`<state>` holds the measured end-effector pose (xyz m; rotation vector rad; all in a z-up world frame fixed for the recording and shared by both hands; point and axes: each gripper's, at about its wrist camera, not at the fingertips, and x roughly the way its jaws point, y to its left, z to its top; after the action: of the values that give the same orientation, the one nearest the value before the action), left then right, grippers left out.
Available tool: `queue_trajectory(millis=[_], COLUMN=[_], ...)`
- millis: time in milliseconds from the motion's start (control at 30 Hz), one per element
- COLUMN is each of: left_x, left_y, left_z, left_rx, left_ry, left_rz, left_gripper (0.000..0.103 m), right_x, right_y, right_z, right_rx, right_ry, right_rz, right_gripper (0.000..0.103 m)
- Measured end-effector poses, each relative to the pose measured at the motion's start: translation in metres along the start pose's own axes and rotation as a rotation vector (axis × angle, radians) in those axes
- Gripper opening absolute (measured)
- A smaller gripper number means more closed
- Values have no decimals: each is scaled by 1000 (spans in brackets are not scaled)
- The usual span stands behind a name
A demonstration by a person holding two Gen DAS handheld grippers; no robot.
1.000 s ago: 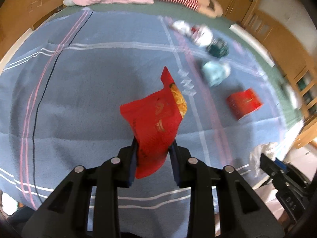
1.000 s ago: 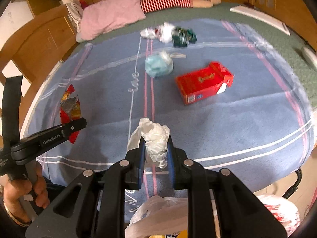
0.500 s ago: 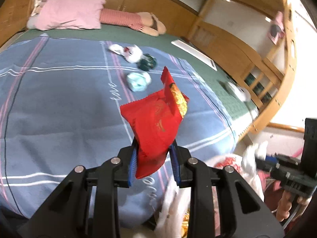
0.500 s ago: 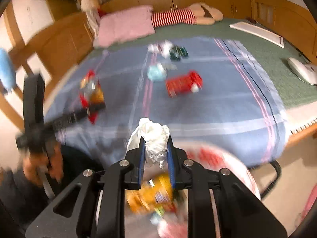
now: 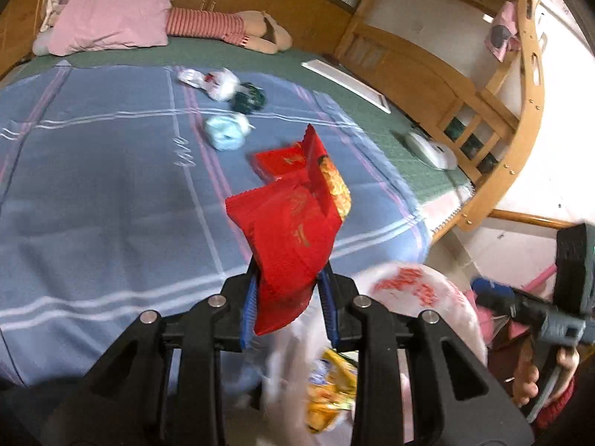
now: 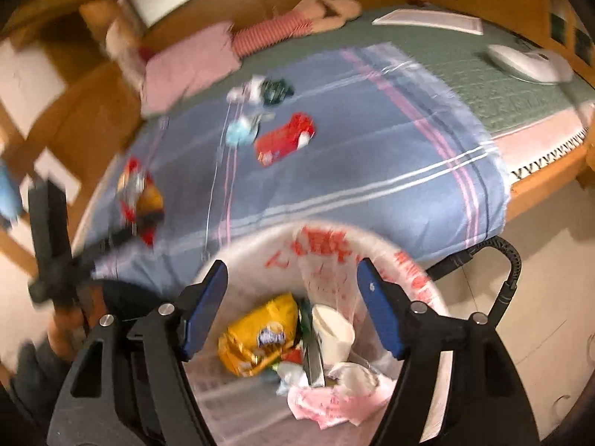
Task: Collect trash
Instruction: 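Carry the red packet and white tissue over the trash bag and release both, then move both tools back over the bed and grasp the white plastic wrapper with the right tool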
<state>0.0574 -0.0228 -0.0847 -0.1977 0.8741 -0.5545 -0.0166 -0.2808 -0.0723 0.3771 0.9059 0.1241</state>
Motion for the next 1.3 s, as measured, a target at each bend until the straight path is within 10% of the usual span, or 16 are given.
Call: queue_trajectory(millis=[500, 633, 1133, 1300], left_x=[36, 37, 30, 10], left_y=[-125, -128, -103, -69], left_z=[-66, -67, -51, -12], left_rx=[564, 578, 470, 453], left_ry=[213, 197, 137, -43], left_rz=[-22, -5, 74, 333], left_gripper=[49, 69, 71, 77], right_x=[-5, -2, 9, 12], right_y=[-33, -33, -28, -26], right_z=[4, 2, 0, 8], right_rx=[152, 158, 151, 145], right_ry=[-28, -19, 4, -2], right_rz=[7, 13, 21, 11], right_gripper=[71, 71, 71, 71])
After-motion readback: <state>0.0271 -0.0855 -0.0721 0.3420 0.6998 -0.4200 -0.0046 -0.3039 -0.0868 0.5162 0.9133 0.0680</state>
